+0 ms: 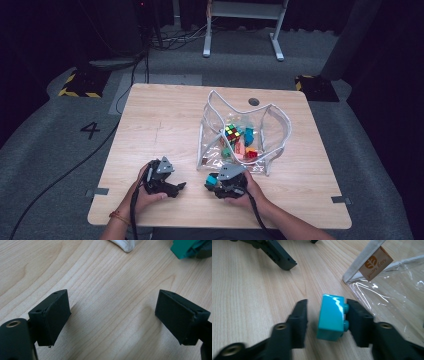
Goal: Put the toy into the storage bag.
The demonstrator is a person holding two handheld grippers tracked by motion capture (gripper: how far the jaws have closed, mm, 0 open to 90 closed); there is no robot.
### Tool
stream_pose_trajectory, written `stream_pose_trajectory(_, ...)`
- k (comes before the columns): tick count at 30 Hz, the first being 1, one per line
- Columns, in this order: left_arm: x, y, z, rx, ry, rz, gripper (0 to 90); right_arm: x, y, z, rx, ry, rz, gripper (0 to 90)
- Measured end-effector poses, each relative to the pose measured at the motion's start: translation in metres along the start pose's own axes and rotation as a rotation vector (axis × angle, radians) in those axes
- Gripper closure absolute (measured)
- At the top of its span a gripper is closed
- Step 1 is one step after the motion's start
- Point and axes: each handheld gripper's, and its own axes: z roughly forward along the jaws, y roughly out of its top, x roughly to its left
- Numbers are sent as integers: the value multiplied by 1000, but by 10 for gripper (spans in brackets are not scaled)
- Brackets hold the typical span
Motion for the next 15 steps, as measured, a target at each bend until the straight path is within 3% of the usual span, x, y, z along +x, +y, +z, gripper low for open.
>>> stream_pose_trajectory(2, 0, 0, 0, 0, -1, 0, 128, 0, -1, -4, -1, -7, -26, 672)
stream_pose_trajectory(10, 0, 0, 0, 0, -1, -1, 128, -6, -12, -27, -2, 3, -71, 677)
stream_pose_trajectory(15, -1, -1, 0, 1, -18, -12, 128, -12, -21, -44, -4, 5, -42, 678)
